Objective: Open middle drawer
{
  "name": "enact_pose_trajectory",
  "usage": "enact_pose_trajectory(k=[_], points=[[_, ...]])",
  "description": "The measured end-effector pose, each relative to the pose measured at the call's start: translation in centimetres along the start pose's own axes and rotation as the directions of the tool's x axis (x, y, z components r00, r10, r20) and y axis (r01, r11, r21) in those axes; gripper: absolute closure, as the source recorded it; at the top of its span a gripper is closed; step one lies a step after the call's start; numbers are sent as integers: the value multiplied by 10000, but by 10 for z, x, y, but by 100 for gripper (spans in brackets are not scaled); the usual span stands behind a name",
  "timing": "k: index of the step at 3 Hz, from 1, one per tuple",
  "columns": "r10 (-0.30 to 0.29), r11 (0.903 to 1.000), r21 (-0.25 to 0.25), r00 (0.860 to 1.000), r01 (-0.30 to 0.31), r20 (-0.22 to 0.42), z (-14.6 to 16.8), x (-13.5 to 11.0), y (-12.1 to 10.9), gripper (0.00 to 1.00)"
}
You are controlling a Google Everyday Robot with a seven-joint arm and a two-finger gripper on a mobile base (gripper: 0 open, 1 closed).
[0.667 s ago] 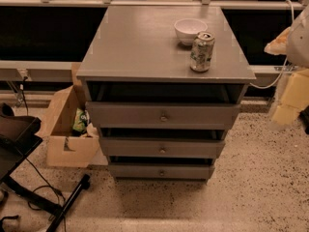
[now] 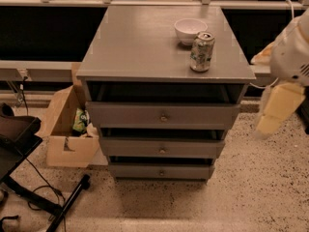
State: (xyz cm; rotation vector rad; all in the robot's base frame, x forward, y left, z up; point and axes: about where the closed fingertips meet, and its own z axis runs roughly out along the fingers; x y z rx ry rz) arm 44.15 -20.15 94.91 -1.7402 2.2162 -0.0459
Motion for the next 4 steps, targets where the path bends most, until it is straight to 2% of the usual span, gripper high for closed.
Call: enact_pose_trajectory(k=[1, 2, 3, 4], points=[[21, 9996, -300, 9991, -8, 418, 56, -11, 20, 0], [-165, 9977, -641, 9984, 199, 535, 133, -28, 44, 0], [-660, 9949, -729, 9965, 697, 520, 235, -54, 68, 0], [-1119, 9930, -336, 9925, 1136, 499, 290, -69, 78, 0]])
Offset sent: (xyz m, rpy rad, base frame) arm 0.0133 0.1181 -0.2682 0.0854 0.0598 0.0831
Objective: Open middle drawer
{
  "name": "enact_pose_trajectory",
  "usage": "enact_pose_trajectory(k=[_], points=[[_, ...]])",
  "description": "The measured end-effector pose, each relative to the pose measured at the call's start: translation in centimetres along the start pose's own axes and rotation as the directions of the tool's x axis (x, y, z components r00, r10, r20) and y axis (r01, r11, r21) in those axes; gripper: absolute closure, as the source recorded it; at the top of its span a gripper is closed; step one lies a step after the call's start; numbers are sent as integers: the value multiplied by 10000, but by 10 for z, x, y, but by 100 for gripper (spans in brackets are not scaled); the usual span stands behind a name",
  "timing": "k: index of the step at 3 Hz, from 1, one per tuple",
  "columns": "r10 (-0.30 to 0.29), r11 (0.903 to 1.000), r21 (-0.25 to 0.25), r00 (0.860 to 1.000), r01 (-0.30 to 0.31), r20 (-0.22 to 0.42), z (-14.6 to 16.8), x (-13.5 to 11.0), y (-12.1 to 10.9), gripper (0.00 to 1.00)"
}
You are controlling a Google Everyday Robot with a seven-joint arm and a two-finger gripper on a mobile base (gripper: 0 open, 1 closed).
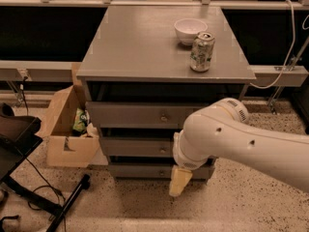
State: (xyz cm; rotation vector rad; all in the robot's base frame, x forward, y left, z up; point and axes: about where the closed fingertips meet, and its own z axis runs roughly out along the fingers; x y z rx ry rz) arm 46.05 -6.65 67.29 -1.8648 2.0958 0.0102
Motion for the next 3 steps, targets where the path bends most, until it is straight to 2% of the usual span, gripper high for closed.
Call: enact_pose_trajectory(k=[1, 2, 3], points=[[6, 9999, -141, 9995, -10, -330, 48, -4, 0, 0], [125, 9999, -88, 9992, -128, -377, 49, -6, -1, 0], [-69, 9998, -212, 9971, 53, -758, 63, -2, -2, 0]])
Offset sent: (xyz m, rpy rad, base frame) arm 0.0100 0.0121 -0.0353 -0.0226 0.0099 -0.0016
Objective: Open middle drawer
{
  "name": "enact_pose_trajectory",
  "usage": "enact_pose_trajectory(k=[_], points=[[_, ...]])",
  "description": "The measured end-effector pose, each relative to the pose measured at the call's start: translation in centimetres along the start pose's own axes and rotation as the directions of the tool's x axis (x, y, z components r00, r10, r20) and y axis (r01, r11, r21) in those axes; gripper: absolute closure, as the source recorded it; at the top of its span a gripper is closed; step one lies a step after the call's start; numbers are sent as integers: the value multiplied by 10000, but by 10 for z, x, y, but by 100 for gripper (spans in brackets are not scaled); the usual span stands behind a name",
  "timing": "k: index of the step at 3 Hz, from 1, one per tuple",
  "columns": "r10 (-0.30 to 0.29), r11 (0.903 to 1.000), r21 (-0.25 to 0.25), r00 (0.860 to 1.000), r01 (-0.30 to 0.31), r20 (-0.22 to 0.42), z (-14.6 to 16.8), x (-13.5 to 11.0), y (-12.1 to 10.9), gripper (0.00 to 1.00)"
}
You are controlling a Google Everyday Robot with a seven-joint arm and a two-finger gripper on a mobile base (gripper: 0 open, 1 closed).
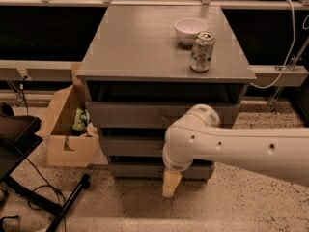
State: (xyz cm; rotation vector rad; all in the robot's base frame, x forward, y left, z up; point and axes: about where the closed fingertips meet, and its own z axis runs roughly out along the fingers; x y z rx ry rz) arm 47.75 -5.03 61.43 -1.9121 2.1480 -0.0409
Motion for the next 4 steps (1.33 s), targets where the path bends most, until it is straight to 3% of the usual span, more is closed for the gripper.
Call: enact_pose_trajectory(k=[1, 3, 4], points=[[49, 9999, 130, 9963, -38, -853, 48, 4, -20, 0], [78, 9975, 697, 9691, 97, -2464, 122, 56, -79, 0], [280, 9956, 931, 9650, -37, -2607, 147, 75, -100, 0]])
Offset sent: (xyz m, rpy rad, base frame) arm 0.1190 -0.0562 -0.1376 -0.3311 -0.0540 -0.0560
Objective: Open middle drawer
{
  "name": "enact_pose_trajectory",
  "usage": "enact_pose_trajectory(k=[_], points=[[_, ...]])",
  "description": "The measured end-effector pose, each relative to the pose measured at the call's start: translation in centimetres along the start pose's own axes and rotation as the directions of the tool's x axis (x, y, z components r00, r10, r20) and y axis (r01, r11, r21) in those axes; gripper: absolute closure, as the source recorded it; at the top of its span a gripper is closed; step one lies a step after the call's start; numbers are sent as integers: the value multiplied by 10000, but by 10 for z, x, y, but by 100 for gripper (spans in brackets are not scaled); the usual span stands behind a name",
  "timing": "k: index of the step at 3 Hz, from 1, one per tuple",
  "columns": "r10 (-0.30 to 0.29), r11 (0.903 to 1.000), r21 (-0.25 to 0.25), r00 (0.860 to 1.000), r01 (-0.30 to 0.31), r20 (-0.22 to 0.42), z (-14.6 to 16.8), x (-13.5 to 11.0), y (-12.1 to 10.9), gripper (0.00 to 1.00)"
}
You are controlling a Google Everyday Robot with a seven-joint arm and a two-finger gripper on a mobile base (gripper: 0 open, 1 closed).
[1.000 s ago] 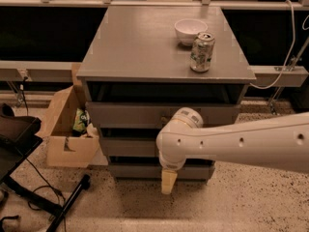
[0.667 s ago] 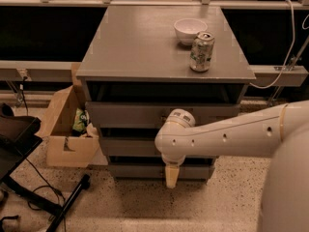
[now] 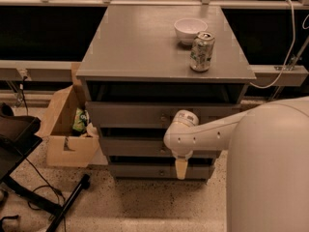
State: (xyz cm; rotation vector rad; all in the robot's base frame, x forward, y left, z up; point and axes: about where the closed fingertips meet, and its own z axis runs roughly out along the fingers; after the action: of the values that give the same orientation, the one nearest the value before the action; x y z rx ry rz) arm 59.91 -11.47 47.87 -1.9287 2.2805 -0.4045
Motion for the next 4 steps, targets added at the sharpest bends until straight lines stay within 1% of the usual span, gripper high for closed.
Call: enact_pose_trajectory(k=[1, 2, 3, 4], points=[[163, 9995, 281, 9995, -170, 269, 26, 2, -11, 0], [280, 9979, 563, 9967, -324, 761, 51, 1, -17, 0], [347, 9967, 688, 9931, -426, 1122, 70, -2, -24, 0], [434, 9967, 627, 9906, -519, 1300, 84, -6, -33, 0]])
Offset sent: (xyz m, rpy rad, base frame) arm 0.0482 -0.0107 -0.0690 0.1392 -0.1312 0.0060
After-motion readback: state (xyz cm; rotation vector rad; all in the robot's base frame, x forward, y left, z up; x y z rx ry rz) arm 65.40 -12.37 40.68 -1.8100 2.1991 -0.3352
